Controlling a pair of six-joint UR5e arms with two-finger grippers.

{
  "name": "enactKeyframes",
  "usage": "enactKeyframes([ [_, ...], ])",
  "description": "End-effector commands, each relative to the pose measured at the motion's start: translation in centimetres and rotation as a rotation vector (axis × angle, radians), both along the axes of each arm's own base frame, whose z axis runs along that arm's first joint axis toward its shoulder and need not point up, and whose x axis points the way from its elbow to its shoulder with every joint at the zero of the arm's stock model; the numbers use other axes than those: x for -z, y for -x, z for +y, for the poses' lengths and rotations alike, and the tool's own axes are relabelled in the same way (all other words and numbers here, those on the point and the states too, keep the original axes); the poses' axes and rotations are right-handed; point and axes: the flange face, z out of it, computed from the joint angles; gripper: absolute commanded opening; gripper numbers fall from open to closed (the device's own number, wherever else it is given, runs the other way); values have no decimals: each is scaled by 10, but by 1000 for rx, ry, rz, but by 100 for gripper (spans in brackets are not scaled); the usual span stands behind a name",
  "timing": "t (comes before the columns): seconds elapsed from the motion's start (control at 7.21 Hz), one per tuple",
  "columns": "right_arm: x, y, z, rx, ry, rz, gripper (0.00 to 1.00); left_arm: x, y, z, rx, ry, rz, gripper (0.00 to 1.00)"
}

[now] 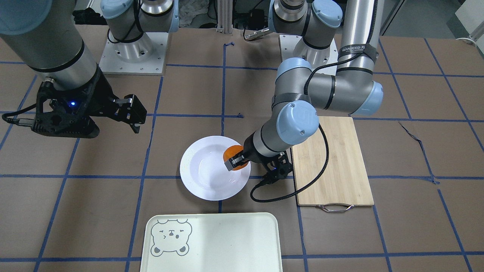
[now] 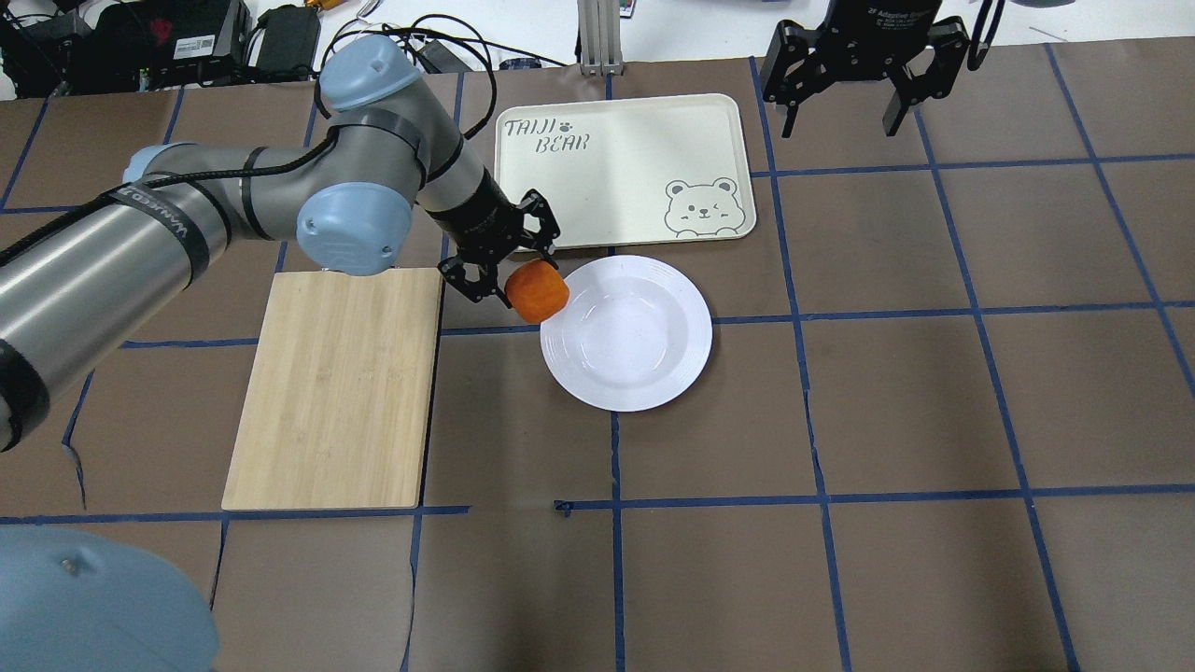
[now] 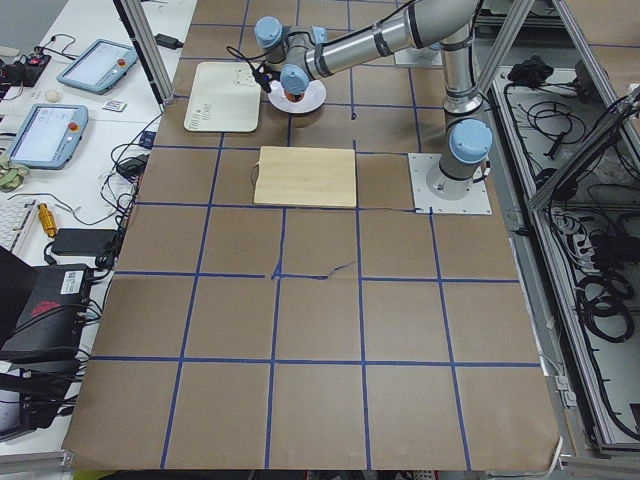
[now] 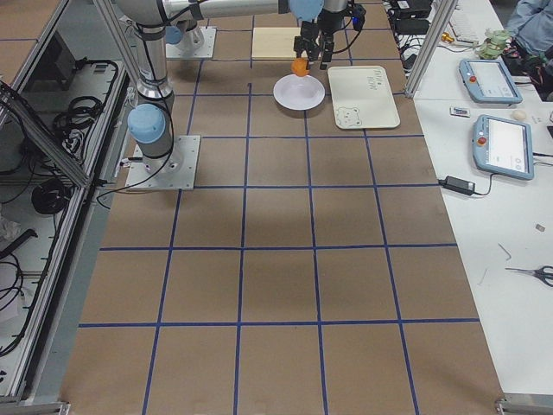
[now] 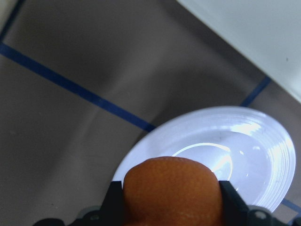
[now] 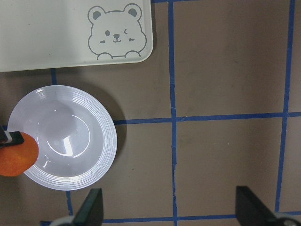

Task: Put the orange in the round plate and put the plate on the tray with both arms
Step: 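Release the orange onto the plate and raise the left gripper away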

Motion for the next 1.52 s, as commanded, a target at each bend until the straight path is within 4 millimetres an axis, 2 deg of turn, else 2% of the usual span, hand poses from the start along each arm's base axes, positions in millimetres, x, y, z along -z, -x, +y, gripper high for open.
enactKeyframes([
  [0.0, 0, 1, 4, -3, 4, 0, 100, 17, 28, 4, 24, 28, 13, 25],
  [0.14, 2, 1, 4, -3, 2, 0, 100, 25, 31, 2, -24, 20, -3, 85],
  [0.28, 3, 1, 5, -4, 1, -3, 100, 24, 35, 1, -37, 30, -8, 100],
  [0.42, 3, -5, 6, -6, 6, -22, 100, 18, 33, -1, -17, 62, -28, 100],
  [0.55, 6, -2, -1, -7, 43, -22, 100, -2, 28, -3, 16, 109, -24, 100],
  [0.69, 14, -2, -6, -6, 58, -24, 100, -26, 6, -18, 64, 185, -66, 100],
  [0.83, 32, -4, -8, -4, 45, -43, 100, -57, -45, -46, 90, 268, -155, 100],
  [0.97, 65, -14, -10, 1, 44, -174, 100, -77, -88, -65, 101, 275, -163, 100],
  [1.11, 116, -20, -7, 18, 17, -239, 100, -94, -136, -71, 208, 299, -207, 100],
  [1.25, 154, -23, -2, 16, 47, -266, 100, -117, -180, -70, 249, 320, -317, 100],
  [1.39, 205, -22, 18, 19, 38, -267, 100, -145, -212, -57, 210, 292, -339, 100],
])
